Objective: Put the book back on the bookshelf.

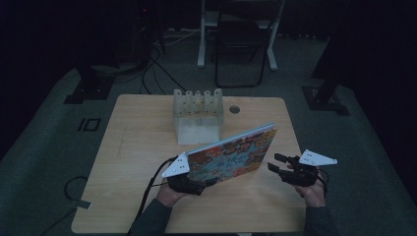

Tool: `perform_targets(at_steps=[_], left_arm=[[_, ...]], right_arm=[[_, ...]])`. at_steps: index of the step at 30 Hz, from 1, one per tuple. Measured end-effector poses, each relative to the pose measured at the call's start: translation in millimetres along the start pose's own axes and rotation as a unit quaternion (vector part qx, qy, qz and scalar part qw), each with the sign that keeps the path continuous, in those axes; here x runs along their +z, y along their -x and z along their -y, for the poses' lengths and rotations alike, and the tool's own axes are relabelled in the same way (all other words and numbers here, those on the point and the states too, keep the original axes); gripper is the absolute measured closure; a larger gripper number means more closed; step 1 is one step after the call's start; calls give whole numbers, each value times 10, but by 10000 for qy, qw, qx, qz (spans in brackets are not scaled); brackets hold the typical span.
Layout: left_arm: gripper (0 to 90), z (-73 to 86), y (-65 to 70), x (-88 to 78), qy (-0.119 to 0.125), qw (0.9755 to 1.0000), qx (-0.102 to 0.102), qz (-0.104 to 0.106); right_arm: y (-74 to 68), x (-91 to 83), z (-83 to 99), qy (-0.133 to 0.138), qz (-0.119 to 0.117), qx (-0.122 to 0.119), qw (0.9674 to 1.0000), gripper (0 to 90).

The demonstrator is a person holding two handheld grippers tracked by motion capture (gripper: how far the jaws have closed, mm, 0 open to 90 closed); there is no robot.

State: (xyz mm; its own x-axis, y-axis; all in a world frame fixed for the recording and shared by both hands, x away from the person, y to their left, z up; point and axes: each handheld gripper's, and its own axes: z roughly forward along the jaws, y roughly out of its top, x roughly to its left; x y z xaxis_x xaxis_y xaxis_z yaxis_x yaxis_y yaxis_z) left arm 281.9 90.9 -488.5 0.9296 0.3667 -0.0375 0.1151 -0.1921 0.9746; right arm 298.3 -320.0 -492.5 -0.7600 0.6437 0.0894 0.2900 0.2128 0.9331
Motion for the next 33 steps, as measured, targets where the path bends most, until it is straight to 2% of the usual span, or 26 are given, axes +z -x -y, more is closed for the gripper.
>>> perform_targets(at_steps=[5, 15, 21, 27, 33], left_arm=[[243, 14, 1, 5, -14, 9999, -33, -98], [254, 40, -4, 13, -1, 9999, -68, -91], [340, 85, -11, 30, 32, 9999, -97, -65], [461, 134, 6, 65, 164, 9994, -36, -287], [527, 142, -4, 78, 263, 9991, -106, -302]], right_arm=[[0, 10, 11, -9, -9, 21, 10000, 464], [6, 20, 20, -5, -13, 39, 10000, 464], [12, 20, 41, -13, -10, 64, 10000, 464], [22, 20, 74, -25, -12, 104, 9999, 464], [25, 3, 91, -39, 15, 116, 9999, 463]])
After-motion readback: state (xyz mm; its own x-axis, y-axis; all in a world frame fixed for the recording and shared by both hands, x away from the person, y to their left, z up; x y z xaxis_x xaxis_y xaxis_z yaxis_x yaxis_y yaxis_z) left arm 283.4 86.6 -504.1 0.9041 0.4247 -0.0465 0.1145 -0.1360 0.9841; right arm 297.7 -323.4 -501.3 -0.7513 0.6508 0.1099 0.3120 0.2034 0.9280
